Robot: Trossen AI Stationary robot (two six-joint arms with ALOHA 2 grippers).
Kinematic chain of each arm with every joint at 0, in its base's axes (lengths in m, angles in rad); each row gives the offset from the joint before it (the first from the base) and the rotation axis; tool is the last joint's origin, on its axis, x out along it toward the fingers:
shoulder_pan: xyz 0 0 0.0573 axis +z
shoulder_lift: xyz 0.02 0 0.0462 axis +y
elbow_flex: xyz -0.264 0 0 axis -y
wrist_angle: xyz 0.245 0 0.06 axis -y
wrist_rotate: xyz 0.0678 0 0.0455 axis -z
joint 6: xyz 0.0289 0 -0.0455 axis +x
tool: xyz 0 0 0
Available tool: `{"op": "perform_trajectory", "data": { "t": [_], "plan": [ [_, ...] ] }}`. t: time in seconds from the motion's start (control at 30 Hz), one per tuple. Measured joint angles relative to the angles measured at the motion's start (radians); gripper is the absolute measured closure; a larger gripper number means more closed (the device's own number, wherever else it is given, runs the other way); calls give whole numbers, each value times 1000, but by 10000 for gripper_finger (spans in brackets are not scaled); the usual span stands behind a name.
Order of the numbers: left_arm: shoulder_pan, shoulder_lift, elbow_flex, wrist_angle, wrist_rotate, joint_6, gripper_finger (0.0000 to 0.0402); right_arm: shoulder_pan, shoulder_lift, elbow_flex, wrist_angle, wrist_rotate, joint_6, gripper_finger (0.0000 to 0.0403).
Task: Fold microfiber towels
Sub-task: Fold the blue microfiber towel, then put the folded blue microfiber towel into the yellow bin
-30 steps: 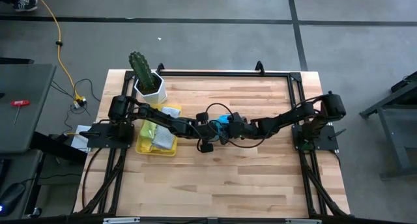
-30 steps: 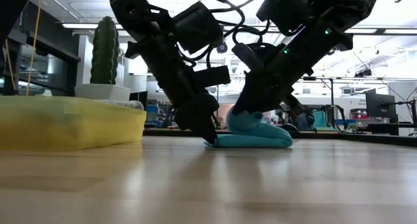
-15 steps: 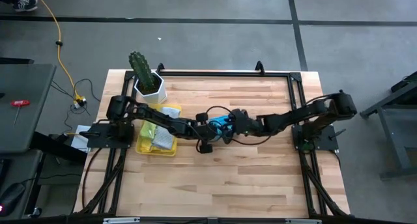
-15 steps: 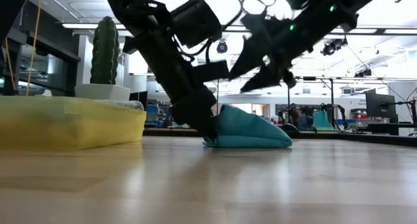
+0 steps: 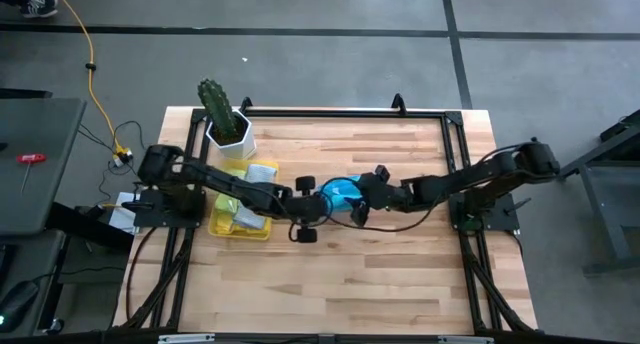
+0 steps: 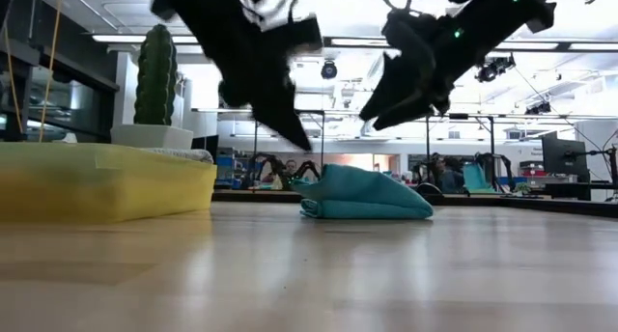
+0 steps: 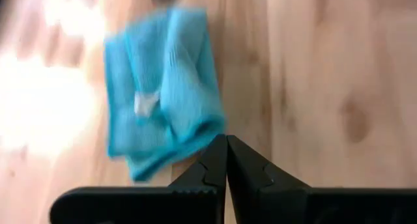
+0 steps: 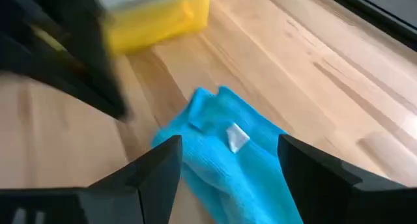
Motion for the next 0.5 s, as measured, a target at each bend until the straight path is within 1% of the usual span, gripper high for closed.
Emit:
{"op": "perform_trajectory", "data": {
  "t": [0.13,0.23,0.27,0.33,0.4,0.43,0.5],
  "plan": [
    [-44,-98,1,-29,-41,-14,401,-27,53,1,40,29,-31,163],
    [-77,-159,0,-25,-141,-16,401,-52,114,0,89,43,-25,173],
    [-83,-183,-11,-47,-187,-16,401,-61,134,0,96,49,-19,177],
    [-86,-202,-13,-18,-262,-16,401,-74,178,0,142,49,-13,186],
    [-80,-229,-26,-58,-318,-27,401,-81,219,0,178,48,-12,194],
    [-76,-230,-23,-48,-327,-34,401,-82,234,1,186,41,-13,198],
    [-69,-240,-25,-100,-330,-56,401,-76,261,3,196,23,-12,203]
  ]
}}
